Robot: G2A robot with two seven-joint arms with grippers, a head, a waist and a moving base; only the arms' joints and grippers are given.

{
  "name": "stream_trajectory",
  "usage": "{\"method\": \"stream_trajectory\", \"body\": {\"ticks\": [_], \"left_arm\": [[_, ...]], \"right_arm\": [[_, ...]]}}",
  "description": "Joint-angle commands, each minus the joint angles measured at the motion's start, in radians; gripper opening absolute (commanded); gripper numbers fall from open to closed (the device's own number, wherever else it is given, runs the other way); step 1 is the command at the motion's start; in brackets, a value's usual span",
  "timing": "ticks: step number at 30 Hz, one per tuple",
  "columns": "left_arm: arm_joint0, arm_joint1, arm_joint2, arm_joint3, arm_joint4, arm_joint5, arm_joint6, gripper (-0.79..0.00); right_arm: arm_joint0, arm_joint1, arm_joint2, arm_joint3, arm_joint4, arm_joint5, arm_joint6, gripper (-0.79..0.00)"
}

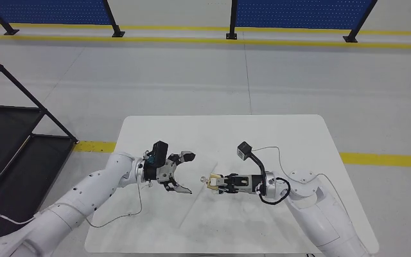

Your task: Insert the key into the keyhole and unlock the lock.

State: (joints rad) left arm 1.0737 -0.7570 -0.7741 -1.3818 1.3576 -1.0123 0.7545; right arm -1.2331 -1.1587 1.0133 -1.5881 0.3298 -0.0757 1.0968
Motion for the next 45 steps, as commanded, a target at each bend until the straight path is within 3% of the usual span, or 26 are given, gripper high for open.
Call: {"method": "stream_trajectory", "body": {"ticks": [1, 4, 7, 14, 21, 24, 28, 34, 45], "left_arm": [[0.0, 0.0, 0.0, 0.0, 0.0, 0.0, 0.0, 0.0], [0.025, -0.003, 0.017, 0.0, -0.114, 0.0, -0.03, 0.0], [0.013, 0.015, 0.076, -0.004, -0.295, 0.0, -0.159, 0.0], [-0.043, 0.099, 0.192, -0.099, -0.925, 0.0, -0.721, 0.0], [-0.109, 0.165, 0.211, -0.155, -1.492, 0.001, -1.208, 0.0], [-0.124, 0.18, 0.229, -0.169, -1.703, 0.061, -1.383, 0.0], [-0.145, 0.186, 0.241, -0.165, -2.024, 0.228, -1.615, 0.0], [-0.162, 0.155, 0.249, -0.1, -2.303, 0.393, -1.839, 0.0], [-0.162, 0.153, 0.249, -0.094, -2.304, 0.4, -1.842, 0.0]], "right_arm": [[0.0, 0.0, 0.0, 0.0, 0.0, 0.0, 0.0, -0.785], [0.0, 0.0, 0.0, 0.0, 0.0, 0.0, 0.0, -0.785], [0.0, 0.0, 0.0, 0.0, 0.0, 0.0, 0.0, -0.785], [0.0, 0.0, 0.0, 0.0, 0.0, 0.0, 0.0, -0.785], [0.0, 0.0, 0.0, 0.0, 0.0, 0.0, 0.0, -0.785], [0.0, 0.0, 0.0, 0.0, 0.0, 0.0, 0.0, -0.785], [0.0, 0.0, 0.0, 0.0, 0.0, 0.0, 0.0, -0.785], [0.0, 0.0, 0.0, 0.0, 0.0, 0.0, 0.0, -0.785], [0.0, 0.0, 0.0, 0.0, 0.0, 0.0, 0.0, -0.785]]}}
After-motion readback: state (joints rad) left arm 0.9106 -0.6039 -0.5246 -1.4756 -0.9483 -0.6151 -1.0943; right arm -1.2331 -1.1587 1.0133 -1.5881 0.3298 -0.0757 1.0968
